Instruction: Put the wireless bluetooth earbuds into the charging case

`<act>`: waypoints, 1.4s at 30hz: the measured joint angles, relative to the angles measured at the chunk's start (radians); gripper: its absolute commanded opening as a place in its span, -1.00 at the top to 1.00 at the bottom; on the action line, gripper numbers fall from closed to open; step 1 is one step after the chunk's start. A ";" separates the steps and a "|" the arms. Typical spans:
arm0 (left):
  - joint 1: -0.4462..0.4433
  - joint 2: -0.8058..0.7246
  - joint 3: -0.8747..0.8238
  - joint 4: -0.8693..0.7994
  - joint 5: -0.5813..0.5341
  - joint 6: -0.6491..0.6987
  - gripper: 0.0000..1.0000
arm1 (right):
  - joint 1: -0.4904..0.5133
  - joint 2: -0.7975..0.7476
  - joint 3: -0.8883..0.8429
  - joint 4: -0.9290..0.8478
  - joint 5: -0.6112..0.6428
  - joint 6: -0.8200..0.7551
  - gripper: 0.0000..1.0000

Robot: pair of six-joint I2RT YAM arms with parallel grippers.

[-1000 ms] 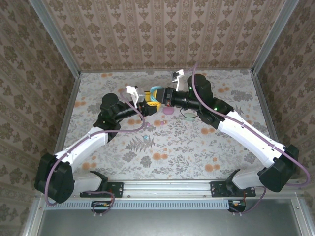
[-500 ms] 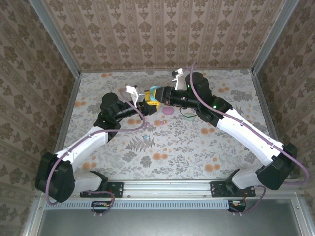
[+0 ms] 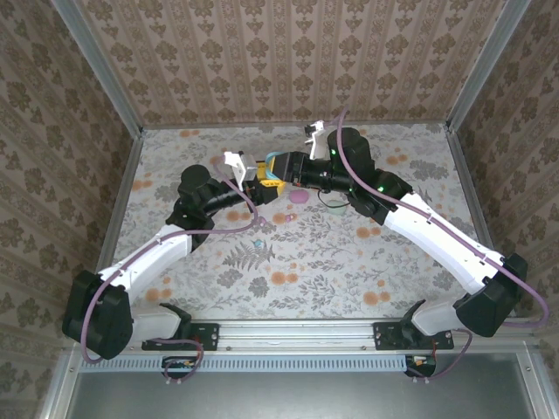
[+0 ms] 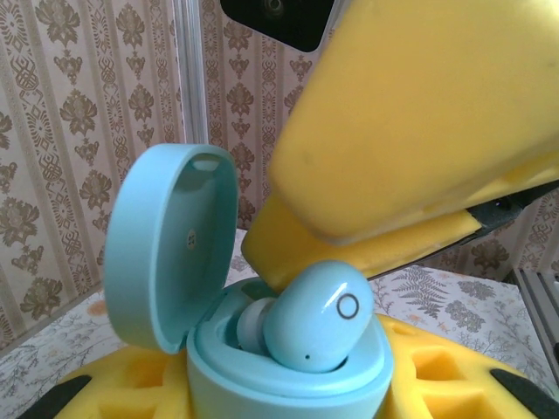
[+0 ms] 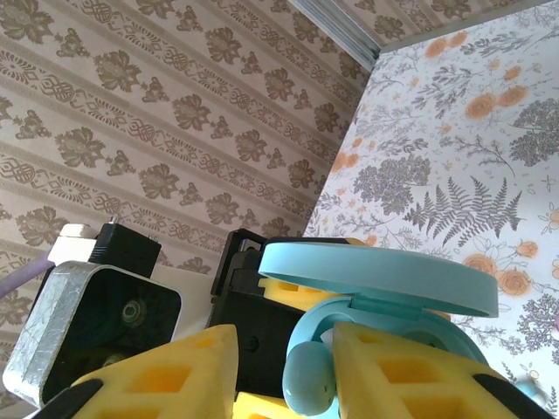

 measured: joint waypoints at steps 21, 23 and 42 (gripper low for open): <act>-0.006 0.000 0.000 0.038 -0.011 0.000 0.34 | 0.000 -0.086 -0.023 -0.054 0.029 -0.014 0.63; -0.006 0.000 0.000 0.038 -0.015 0.000 0.34 | 0.000 -0.089 -0.023 -0.054 0.014 -0.015 0.67; -0.005 -0.001 0.000 0.031 -0.024 0.000 0.34 | 0.011 -0.035 0.010 -0.074 -0.009 -0.026 0.65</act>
